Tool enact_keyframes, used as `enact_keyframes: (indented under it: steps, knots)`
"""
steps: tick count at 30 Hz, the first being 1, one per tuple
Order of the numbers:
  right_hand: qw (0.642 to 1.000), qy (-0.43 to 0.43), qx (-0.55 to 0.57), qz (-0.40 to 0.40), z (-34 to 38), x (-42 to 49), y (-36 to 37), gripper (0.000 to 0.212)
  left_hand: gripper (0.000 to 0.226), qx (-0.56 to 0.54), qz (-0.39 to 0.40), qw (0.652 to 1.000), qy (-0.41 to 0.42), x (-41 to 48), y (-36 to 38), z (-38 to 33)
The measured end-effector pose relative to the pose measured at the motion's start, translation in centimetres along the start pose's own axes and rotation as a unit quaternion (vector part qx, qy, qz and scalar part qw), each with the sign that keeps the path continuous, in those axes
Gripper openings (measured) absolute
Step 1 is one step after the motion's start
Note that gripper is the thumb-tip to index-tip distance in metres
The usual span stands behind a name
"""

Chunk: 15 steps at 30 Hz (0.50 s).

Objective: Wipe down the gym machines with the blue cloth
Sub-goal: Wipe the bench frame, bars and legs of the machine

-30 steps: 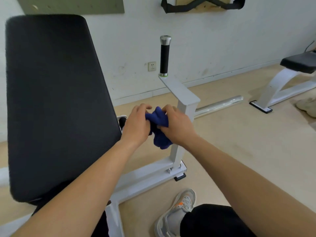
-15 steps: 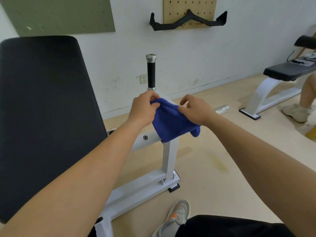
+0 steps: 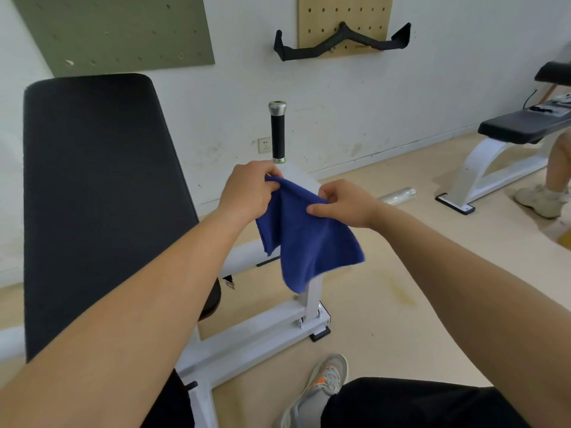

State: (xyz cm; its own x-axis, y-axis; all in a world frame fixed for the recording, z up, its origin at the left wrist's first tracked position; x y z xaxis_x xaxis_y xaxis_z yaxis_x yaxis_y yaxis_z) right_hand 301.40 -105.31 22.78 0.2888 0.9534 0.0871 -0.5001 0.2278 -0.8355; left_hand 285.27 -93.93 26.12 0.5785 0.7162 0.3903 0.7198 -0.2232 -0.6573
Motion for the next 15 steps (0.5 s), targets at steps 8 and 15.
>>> enact_keyframes:
  steps: [8,15]
  knots:
    - [0.996,0.045,-0.058,-0.056,-4.0,1.7,-2.8,0.007,0.011,0.002,-0.026,0.995,-0.092,1.8,1.5,3.3]
    - [0.986,0.097,-0.110,-0.081,-6.1,9.2,-2.0,0.019,0.017,0.027,-0.031,0.982,-0.185,4.8,5.5,5.6]
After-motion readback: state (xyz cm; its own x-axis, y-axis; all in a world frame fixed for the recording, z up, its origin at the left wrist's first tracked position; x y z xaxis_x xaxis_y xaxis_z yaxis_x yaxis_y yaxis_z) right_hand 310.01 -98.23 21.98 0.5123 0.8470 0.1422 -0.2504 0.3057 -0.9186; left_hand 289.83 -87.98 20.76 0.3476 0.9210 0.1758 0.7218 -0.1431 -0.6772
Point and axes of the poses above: each hand's wrist, its own x-axis towards the middle knuckle, its own y-axis out of the palm, z = x × y, the point moved 5 cm from there along x, towards the middle knuckle, and after that the axes turned 8 degrees about -x, right-handed, at the moved point
